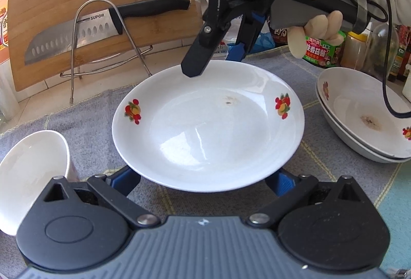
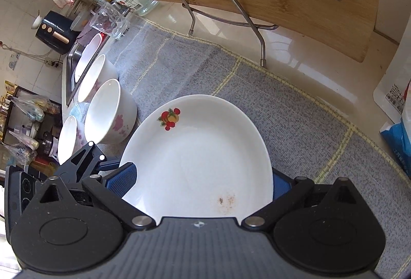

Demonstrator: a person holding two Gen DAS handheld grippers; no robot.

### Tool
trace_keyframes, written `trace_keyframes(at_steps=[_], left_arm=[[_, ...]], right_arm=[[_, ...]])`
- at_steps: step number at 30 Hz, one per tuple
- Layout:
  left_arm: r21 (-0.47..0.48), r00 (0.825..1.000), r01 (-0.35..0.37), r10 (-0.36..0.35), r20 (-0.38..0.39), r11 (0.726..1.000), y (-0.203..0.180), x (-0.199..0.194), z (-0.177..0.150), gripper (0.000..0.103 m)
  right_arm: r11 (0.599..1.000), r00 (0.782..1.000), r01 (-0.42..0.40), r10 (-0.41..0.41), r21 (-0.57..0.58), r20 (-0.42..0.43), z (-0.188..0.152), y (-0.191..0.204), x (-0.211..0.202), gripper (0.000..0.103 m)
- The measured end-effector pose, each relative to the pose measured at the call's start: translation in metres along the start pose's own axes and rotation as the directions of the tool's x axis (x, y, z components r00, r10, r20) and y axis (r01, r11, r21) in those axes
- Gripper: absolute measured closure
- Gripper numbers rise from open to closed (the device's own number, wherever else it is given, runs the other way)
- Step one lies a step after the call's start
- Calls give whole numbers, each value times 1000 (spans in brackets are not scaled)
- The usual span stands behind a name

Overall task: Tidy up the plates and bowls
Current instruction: 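Lift and carry the flower plate with the right tool toward the plate stack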

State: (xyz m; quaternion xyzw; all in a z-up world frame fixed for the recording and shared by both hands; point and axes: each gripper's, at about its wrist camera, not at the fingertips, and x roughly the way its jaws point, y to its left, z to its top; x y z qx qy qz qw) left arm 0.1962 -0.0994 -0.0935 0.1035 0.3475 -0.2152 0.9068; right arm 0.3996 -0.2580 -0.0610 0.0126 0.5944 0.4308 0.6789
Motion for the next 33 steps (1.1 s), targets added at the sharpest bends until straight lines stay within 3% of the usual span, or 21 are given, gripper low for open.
trace_keyframes(at_steps=[19,33], left_arm=[[136,994,99,-104,31,986,-24,-39,17,2],[263,974,211,-226,27,941,-65,-47,23,2]], right_arm=[[996,988,65,-73,67,137,-61,27,-49,0],[976,957,107,-153,191,245,-136,25,-92,0]])
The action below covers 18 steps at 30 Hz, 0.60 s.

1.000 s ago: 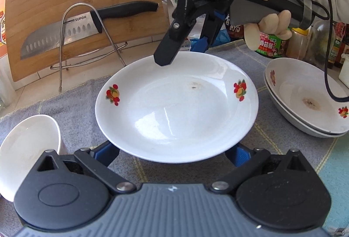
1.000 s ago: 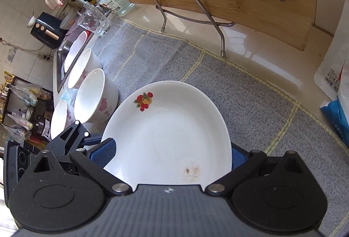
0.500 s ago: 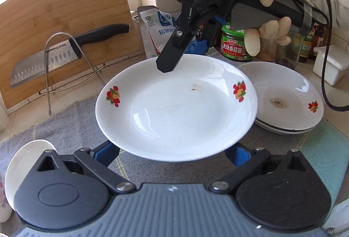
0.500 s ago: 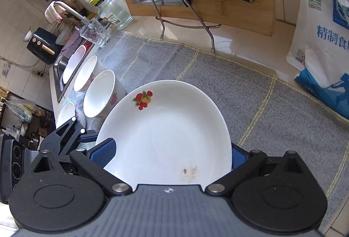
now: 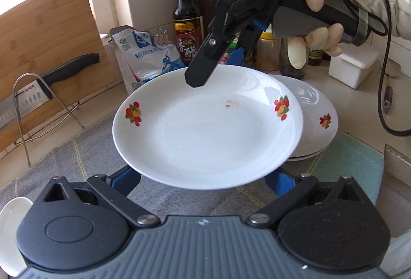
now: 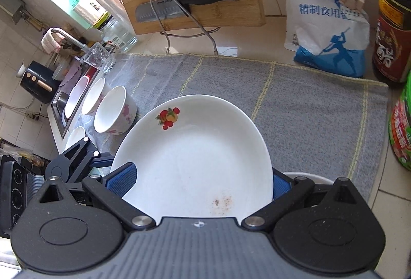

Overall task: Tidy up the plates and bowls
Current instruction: 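Lift and carry the flower plate with the right tool toward the plate stack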

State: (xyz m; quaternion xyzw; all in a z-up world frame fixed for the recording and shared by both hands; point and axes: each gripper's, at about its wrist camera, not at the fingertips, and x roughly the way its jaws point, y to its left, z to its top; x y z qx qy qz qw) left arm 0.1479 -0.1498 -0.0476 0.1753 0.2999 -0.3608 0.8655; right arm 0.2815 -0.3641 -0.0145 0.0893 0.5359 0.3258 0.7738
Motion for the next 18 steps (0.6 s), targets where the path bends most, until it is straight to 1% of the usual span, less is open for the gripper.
trace_keyframes(at_steps=[7,11,18], left_arm=[[57,996,90,-90,-8,994,-23,11,5,2],[80,991,132,-132,-13,988,-37,17,7,2],[97,984,177,-174,-34,979,-54,28,12,2]], right_arm=[[995,998,40,-44,86,47,-39,-18,-27,0],[989,996,67,-75,128,57,-58,-28,-38,0],[981,992,91,-104,173,66,-79,-44,-50,0]])
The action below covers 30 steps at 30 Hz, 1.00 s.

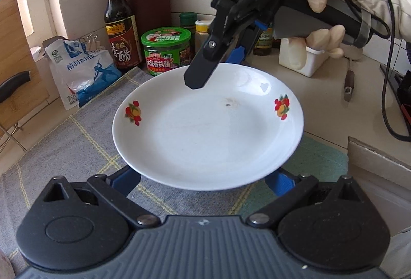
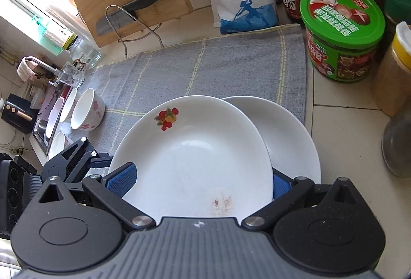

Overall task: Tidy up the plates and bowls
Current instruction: 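Lift and carry the flower plate with the right tool toward the plate stack, then lower the flower plate onto the stack and open the right tool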

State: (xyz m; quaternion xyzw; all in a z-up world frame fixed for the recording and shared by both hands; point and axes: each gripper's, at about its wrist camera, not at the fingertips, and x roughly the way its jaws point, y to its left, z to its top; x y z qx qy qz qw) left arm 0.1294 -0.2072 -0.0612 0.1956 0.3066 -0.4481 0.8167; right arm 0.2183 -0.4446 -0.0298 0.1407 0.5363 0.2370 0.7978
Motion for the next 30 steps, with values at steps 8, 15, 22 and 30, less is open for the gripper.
trace_keyframes(at_steps=[8,15,22,30], left_arm=[[7,1000,14,-14,-19,1000,-5,11,5,2],[2,999,17,-17,-29,1000,-2,16,7,2],[-4,999,23,-23,-33,1000,1,21,9,2],[-4,999,29,-29,-41,1000,4,25,12,2]], right_arm=[[1000,1000,4,-4,29,4,-7,-13,0,0],[999,1000,14,-14,47,-1,-12,-22,1,0],[998,1000,20,-20,52,-1,-17,-25,-2,0],[998,1000,30,-31,55,7,-21,-27,-8,0]])
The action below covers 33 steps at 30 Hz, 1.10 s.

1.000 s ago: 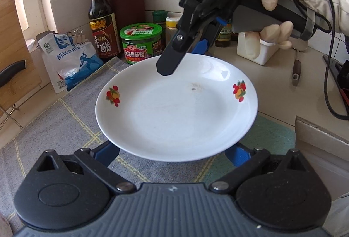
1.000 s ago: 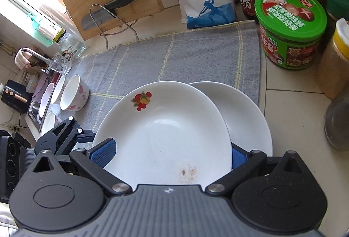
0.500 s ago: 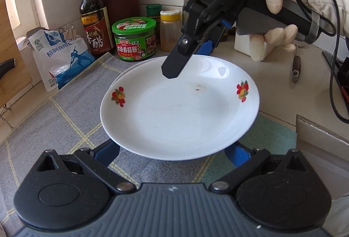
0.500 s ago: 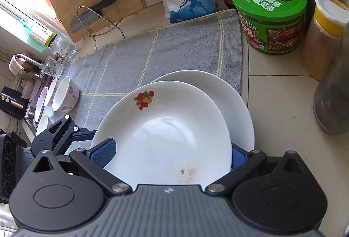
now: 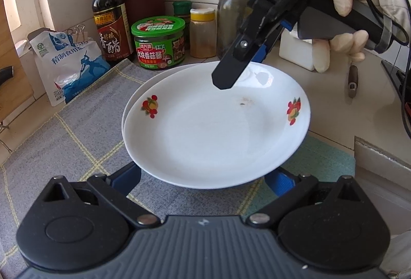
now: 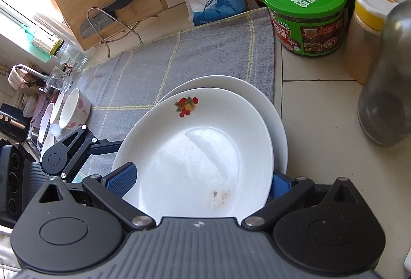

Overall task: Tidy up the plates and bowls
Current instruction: 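Lower the flower plate onto the stack and open the right tool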

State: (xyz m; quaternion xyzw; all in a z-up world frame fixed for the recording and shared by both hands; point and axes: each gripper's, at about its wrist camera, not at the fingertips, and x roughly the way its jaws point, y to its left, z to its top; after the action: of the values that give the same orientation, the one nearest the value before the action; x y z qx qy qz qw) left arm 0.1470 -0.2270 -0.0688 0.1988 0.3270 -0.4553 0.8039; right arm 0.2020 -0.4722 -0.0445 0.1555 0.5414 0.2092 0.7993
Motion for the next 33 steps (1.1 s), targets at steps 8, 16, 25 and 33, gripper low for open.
trace_keyframes(at_steps=[8,16,25,33], left_arm=[[-9,1000,0,0,8,1000,0,-2,-1,2],[9,999,-3,3,32,1000,-3,-7,-1,2],[6,999,-7,7,51,1000,-4,-15,-4,2],[-9,997,-30,30,77,1000,-3,-27,-4,2]], right_arm=[[999,999,42,-42,-20,2,0,7,-2,0],[993,994,108,-108,-48,5,-1,15,-3,0],[979,983,182,-183,-89,1,-6,26,-4,0],[957,963,266,-269,-118,-9,-12,30,-3,0]])
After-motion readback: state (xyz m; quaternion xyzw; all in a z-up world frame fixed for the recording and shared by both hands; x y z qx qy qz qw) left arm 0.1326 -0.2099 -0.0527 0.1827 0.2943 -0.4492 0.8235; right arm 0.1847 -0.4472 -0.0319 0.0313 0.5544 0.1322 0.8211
